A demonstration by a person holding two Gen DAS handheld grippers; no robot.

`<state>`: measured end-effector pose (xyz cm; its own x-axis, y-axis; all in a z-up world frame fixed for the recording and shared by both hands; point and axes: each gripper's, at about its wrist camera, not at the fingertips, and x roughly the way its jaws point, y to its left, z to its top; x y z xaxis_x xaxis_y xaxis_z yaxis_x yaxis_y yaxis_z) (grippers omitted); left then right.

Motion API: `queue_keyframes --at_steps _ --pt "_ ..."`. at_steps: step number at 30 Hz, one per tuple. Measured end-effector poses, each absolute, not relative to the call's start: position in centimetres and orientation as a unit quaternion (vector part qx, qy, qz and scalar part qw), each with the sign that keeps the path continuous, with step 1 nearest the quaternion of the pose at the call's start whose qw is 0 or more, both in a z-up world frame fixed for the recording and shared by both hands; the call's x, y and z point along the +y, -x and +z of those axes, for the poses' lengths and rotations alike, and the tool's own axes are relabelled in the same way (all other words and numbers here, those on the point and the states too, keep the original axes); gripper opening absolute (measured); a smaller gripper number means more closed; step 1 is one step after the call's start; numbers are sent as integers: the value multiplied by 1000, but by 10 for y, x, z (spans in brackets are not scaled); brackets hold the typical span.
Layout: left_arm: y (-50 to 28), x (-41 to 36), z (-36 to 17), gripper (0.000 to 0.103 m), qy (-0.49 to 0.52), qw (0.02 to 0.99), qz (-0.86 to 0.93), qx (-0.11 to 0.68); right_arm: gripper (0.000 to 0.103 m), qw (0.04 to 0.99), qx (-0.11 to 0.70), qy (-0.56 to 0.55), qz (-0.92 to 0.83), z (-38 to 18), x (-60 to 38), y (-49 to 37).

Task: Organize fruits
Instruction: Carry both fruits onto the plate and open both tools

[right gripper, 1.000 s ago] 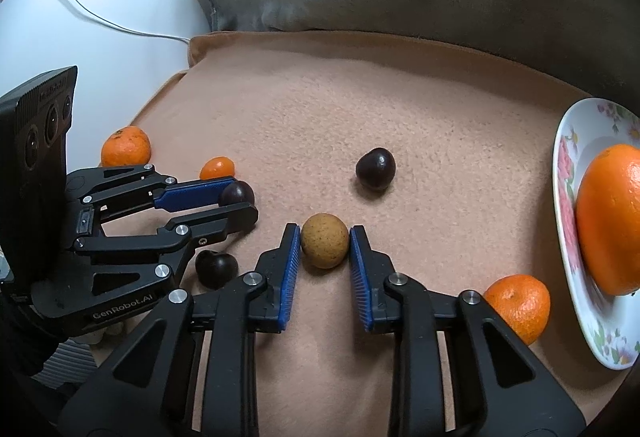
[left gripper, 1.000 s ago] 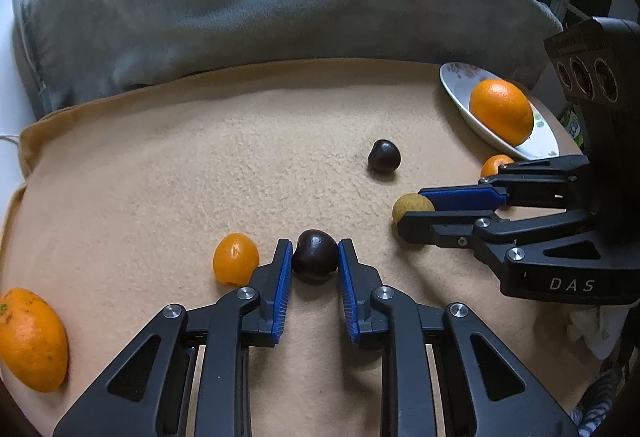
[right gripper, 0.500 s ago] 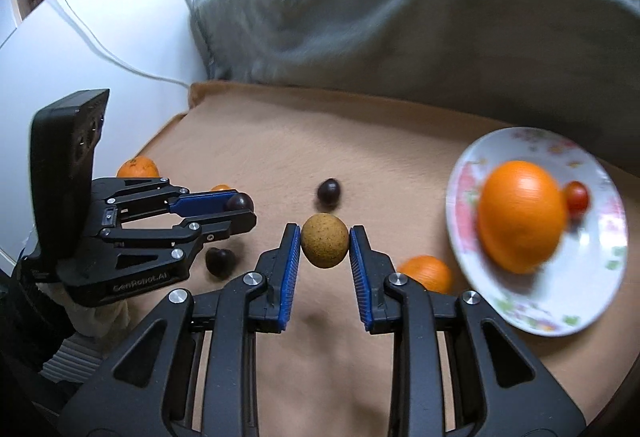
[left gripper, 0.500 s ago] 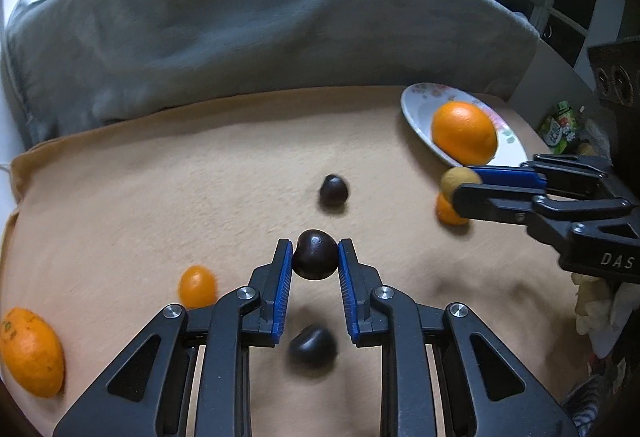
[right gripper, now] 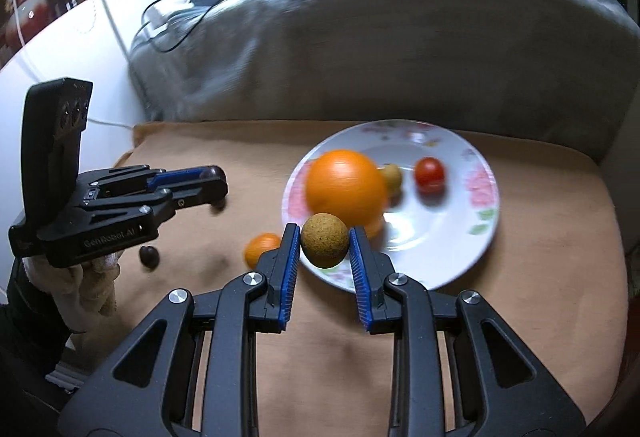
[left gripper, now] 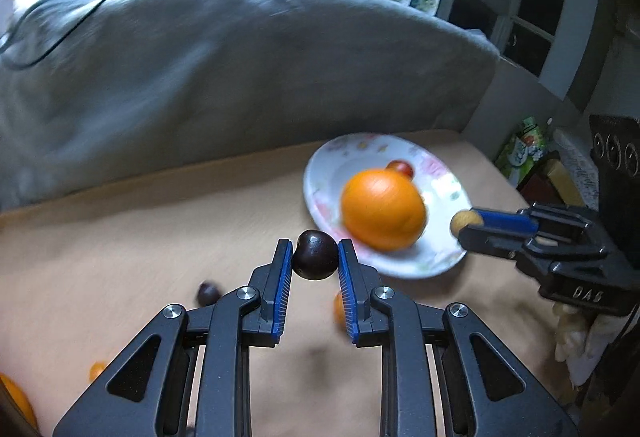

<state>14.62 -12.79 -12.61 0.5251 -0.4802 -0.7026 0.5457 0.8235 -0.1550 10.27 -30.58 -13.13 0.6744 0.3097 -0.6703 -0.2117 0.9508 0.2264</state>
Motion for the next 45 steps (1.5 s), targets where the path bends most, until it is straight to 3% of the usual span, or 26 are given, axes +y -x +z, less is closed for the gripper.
queue_keyframes --at_steps 30,31,32,34,39,43,45 --pt "-179 -206 -121 24 -65 868 -321 374 27 918 374 -60 119 -151 -338 -120" --pt "-178 -207 -120 30 -66 869 -320 372 30 918 373 -59 119 -150 -338 -120" --pt "-178 -207 -119 36 -67 870 -319 370 42 919 371 -58 118 -150 -339 -118" --pt "-178 -208 -117 40 -66 872 -318 366 59 923 364 -55 112 -147 -340 -116" --pt "-178 -207 -110 53 -65 878 -311 358 63 926 355 -54 115 -143 -340 -113" --pt "-177 -206 -105 77 -61 885 -302 348 79 929 348 -53 114 -141 -341 -109" --pt "-178 -206 -104 81 -59 886 -297 350 85 931 345 -52 111 -140 -340 -108"
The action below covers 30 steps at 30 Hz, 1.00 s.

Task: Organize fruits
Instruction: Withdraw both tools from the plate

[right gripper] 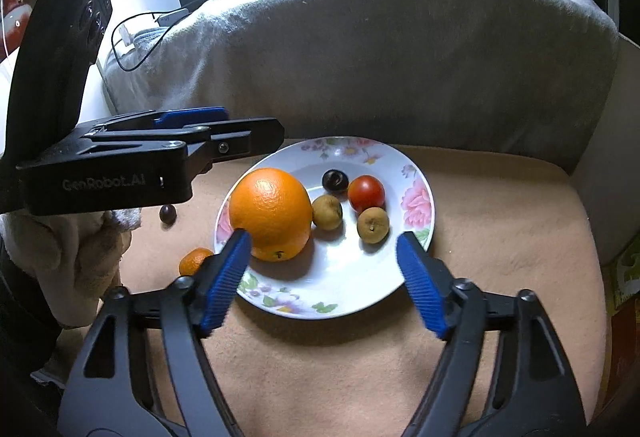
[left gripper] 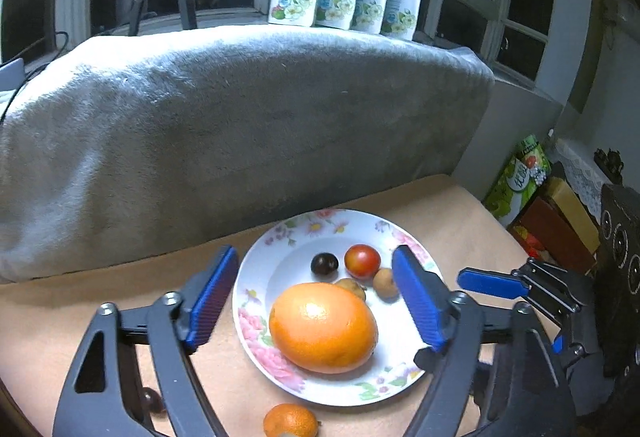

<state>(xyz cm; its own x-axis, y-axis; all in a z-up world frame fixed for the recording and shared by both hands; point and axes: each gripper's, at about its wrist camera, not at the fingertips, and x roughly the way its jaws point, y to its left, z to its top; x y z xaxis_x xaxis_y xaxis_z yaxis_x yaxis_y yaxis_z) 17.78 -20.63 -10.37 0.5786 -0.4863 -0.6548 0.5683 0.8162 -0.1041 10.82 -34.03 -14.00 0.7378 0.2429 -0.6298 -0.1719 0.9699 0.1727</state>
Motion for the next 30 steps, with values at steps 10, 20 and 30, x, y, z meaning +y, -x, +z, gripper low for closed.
queue_keyframes --at_steps 10,20,30 --pt "-178 -213 -113 82 -69 878 -295 370 92 931 347 -46 104 -139 -341 -107" --pt "-168 -197 -108 82 -63 884 -280 369 93 932 345 -56 92 -134 -345 -94" --pt "-144 -168 -95 82 -64 894 -261 359 93 936 330 -76 97 -118 -334 -71"
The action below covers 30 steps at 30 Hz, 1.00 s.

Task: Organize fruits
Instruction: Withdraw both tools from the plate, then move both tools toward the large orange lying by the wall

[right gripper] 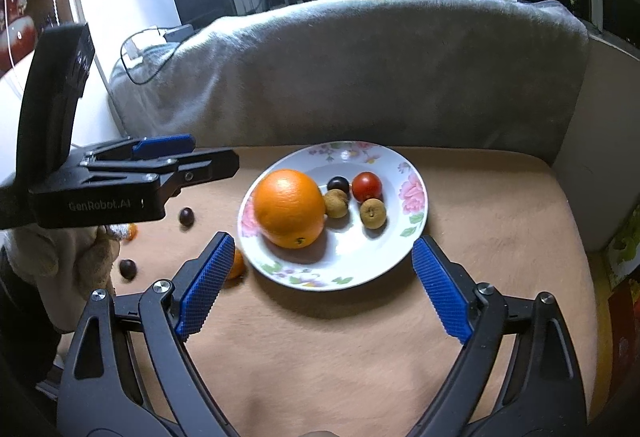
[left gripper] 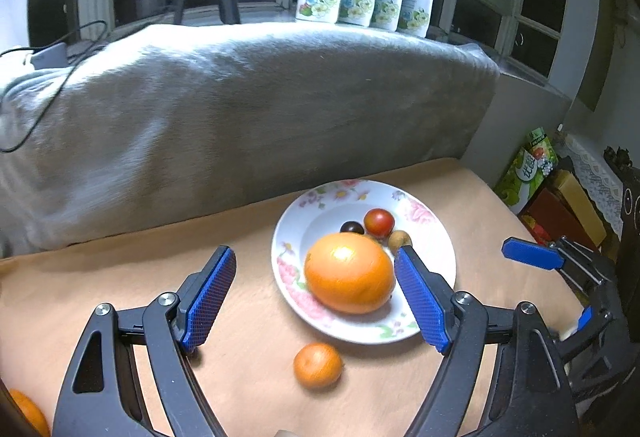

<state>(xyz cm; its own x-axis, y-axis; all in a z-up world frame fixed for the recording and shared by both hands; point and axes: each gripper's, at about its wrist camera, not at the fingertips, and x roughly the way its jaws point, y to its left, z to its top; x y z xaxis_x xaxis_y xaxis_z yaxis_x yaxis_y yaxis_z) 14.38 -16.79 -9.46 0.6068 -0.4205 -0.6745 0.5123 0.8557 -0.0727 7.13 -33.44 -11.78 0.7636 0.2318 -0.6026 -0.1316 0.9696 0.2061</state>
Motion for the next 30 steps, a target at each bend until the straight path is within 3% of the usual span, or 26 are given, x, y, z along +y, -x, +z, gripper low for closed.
queue_keyframes --at_steps 13,30 --pt "-101 -109 -90 82 -61 907 -223 352 93 938 312 -70 133 -98 -295 -41" --pt "-55 10 -122 82 -21 914 -123 387 99 920 335 -37 201 -92 -215 -41"
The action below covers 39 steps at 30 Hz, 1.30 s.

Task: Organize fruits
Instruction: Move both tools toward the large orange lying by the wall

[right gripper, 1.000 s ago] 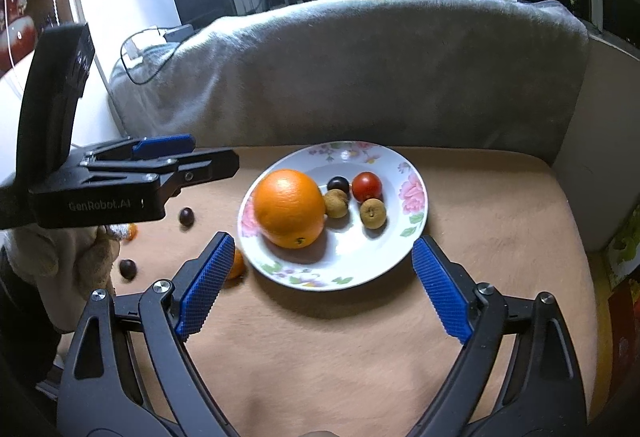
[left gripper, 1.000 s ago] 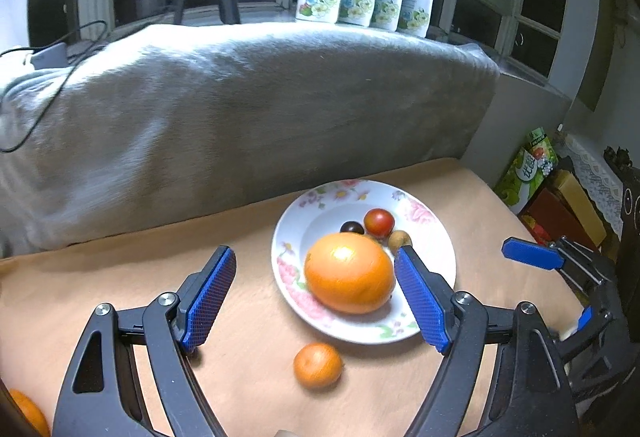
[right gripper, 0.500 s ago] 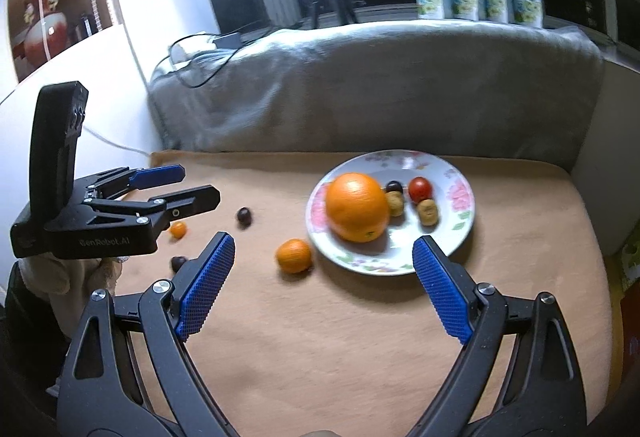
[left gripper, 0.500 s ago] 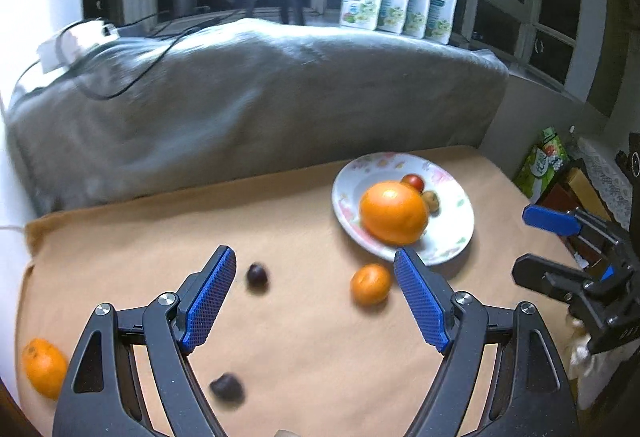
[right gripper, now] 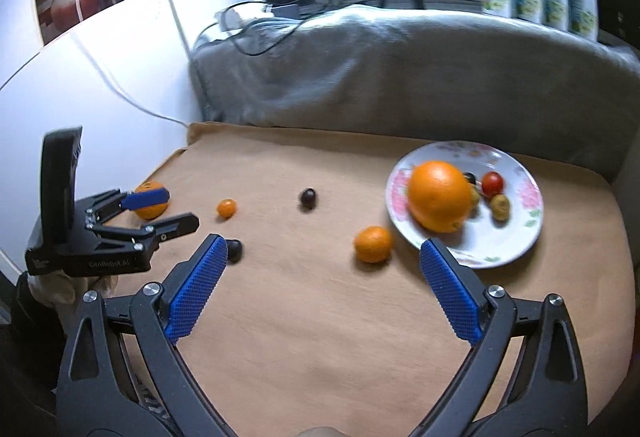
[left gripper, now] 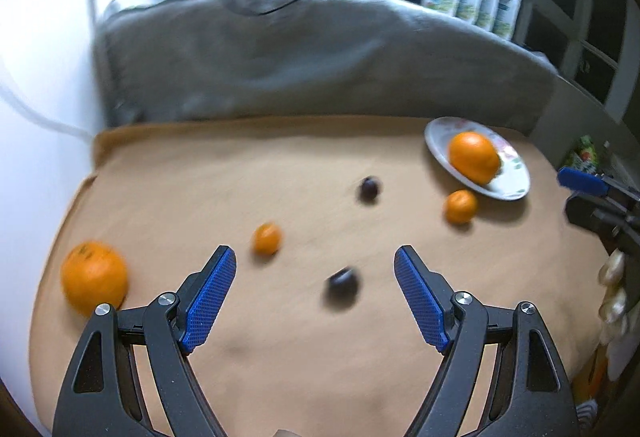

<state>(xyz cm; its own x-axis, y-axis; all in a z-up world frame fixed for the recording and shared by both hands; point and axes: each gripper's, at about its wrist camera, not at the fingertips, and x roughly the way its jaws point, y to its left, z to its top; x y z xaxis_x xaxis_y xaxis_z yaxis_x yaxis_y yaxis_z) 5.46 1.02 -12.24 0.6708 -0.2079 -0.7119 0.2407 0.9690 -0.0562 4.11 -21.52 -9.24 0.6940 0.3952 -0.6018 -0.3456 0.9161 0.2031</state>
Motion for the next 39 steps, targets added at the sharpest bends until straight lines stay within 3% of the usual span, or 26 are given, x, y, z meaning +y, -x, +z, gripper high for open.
queue_keyframes --at_steps 19,30,39 --pt "-26 154 -144 82 88 918 2 387 99 862 358 -32 357 -93 -52 -98" --pt "-40 189 -160 82 131 910 15 394 99 814 434 -20 386 -121 30 -151" --pt "-52 194 -173 82 158 902 15 401 99 758 494 -74 419 -153 74 -190"
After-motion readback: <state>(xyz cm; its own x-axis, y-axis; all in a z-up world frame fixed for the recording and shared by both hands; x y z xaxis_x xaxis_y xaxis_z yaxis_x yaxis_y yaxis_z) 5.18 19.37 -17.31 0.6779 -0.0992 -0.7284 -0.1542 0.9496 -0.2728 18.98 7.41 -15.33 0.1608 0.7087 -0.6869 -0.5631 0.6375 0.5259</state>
